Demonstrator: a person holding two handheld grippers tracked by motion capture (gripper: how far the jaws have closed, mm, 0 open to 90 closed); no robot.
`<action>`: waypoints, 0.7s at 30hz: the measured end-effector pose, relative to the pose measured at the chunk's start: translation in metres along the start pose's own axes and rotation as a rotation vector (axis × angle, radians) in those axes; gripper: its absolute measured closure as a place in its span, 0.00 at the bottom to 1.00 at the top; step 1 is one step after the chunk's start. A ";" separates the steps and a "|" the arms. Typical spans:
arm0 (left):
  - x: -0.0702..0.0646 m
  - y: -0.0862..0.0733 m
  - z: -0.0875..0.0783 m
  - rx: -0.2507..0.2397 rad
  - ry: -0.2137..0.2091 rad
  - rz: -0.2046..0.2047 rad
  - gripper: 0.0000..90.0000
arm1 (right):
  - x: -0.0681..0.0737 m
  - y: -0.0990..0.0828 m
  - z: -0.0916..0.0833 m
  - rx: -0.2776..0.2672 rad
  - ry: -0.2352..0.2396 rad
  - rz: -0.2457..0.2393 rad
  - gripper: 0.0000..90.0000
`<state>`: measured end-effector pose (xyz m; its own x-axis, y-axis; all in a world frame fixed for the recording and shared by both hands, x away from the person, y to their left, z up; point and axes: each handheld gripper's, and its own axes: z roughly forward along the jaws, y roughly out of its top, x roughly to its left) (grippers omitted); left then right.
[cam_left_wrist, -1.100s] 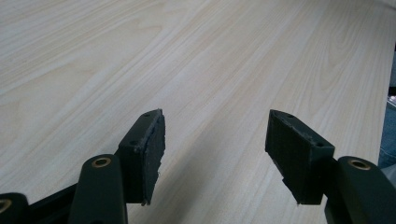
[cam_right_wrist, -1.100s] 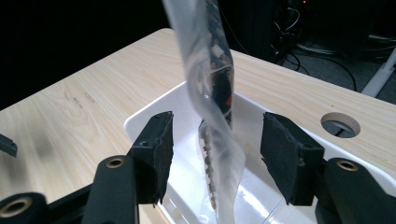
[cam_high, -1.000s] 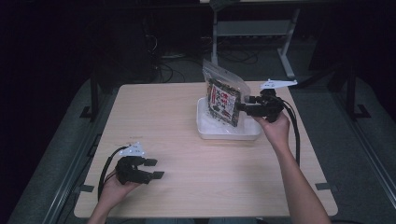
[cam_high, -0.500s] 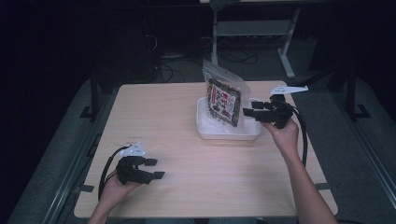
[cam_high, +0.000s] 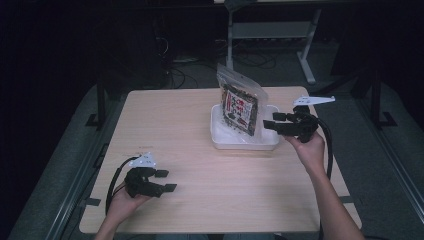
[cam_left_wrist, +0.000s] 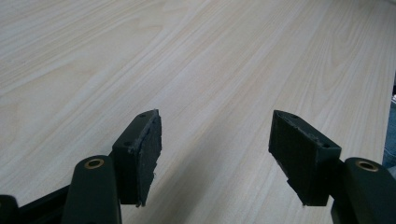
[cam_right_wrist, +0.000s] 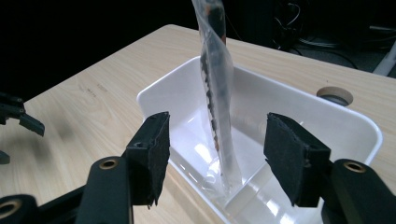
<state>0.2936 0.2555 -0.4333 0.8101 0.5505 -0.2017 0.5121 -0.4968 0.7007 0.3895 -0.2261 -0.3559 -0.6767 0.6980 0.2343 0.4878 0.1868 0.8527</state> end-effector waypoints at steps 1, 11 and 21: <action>0.000 0.000 0.000 0.000 -0.001 0.000 0.37 | 0.000 0.000 -0.001 0.007 0.004 0.003 0.43; -0.001 0.001 0.000 0.001 0.001 0.004 0.36 | 0.005 -0.002 -0.011 0.020 0.015 0.001 0.41; -0.002 0.002 0.002 0.010 0.000 0.010 0.36 | 0.007 -0.014 -0.023 0.023 0.020 0.020 0.40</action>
<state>0.2937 0.2525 -0.4333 0.8152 0.5455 -0.1946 0.5066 -0.5088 0.6961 0.3649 -0.2394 -0.3558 -0.6774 0.6878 0.2610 0.5142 0.1890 0.8366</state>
